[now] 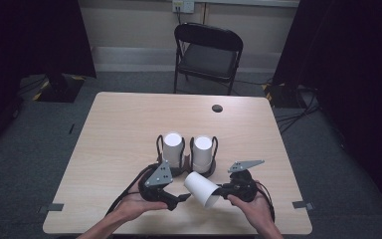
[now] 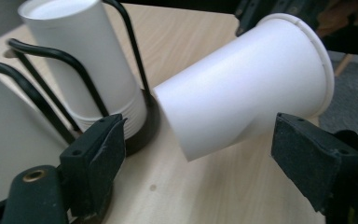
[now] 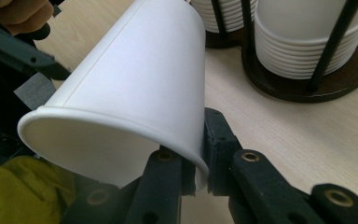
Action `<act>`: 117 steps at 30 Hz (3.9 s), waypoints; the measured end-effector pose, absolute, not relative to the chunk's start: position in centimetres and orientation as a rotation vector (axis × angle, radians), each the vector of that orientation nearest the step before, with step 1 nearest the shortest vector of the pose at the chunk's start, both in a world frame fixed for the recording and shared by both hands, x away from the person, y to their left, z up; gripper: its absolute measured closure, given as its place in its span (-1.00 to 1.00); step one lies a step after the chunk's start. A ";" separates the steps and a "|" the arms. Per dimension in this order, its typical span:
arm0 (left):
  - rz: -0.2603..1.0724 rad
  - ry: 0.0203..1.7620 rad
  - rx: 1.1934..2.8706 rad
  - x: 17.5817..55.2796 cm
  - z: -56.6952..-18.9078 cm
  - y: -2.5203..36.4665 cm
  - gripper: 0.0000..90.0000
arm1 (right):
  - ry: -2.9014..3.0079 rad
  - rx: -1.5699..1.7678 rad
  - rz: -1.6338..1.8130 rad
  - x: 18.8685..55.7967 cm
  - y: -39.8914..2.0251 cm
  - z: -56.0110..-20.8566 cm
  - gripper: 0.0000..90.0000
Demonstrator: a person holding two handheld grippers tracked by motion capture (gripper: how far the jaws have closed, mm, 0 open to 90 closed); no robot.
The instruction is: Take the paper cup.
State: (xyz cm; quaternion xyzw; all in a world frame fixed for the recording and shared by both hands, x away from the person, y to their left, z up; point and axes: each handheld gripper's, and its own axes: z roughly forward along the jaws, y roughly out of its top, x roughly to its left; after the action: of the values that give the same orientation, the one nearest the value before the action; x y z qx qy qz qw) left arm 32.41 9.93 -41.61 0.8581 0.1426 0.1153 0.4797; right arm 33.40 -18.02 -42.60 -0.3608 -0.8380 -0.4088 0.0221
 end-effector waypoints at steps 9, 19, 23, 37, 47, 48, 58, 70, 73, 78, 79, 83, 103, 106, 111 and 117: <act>0.265 0.314 2.124 32.1 -41.9 9.2 -0.65 | -2.625 -1.070 -1.197 33.8 -17.4 -42.3 0.89; 0.279 0.231 2.161 31.8 -42.2 8.8 -0.64 | -2.644 -1.009 -1.111 34.1 -16.5 -42.5 0.88; 0.301 0.157 2.187 31.4 -42.6 8.3 -0.66 | -2.649 -0.980 -1.075 34.2 -16.3 -42.5 0.88; 0.282 0.003 2.263 31.0 -43.1 7.2 -0.69 | -2.645 -0.923 -1.004 34.5 -15.6 -43.0 0.90; 0.308 -0.057 2.287 30.5 -43.6 5.8 -0.77 | -2.607 -0.927 -1.025 34.4 -15.2 -43.5 0.90; 0.314 -0.055 2.285 30.4 -43.6 5.7 -0.77 | -2.602 -0.929 -1.030 34.4 -15.2 -43.5 0.90; 0.342 -0.047 2.270 30.5 -43.8 5.6 -0.70 | -2.555 -0.982 -1.072 34.5 -15.3 -43.6 0.91; 0.376 -0.057 2.255 30.4 -43.9 5.6 -0.66 | -2.505 -1.024 -1.093 34.6 -15.3 -43.5 0.91; 0.384 -0.060 2.261 30.4 -44.0 5.5 -0.64 | -2.504 -1.033 -1.091 34.6 -15.2 -43.5 0.91; 0.412 -0.063 2.238 30.2 -43.8 5.6 -0.61 | -2.478 -1.056 -1.110 34.6 -15.3 -43.6 0.89; 0.412 -0.063 2.238 30.2 -43.8 5.6 -0.61 | -2.478 -1.056 -1.110 34.6 -15.3 -43.6 0.89; 0.416 -0.071 2.245 30.2 -43.9 5.4 -0.62 | -2.469 -1.071 -1.102 34.7 -15.4 -43.5 0.89; 0.450 -0.053 2.209 29.6 -43.5 5.2 -0.51 | -2.419 -1.104 -1.122 34.8 -15.1 -43.5 0.90; 0.458 -0.041 2.222 29.7 -43.6 5.3 -0.48 | -2.414 -1.115 -1.133 34.8 -15.2 -43.4 0.89; 0.462 -0.017 2.211 30.1 -43.5 5.5 -0.46 | -2.408 -1.132 -1.175 34.8 -15.8 -43.2 0.86; 0.429 0.047 2.165 30.9 -43.5 6.1 -0.45 | -2.389 -1.161 -1.217 34.9 -16.2 -43.0 0.77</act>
State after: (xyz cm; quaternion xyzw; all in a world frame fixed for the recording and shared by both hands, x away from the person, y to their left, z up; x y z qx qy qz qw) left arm 30.86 6.08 -43.53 0.8757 0.0190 0.1734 0.4503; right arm 34.89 -16.23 -43.02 -0.3949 -0.8127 -0.4141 0.1099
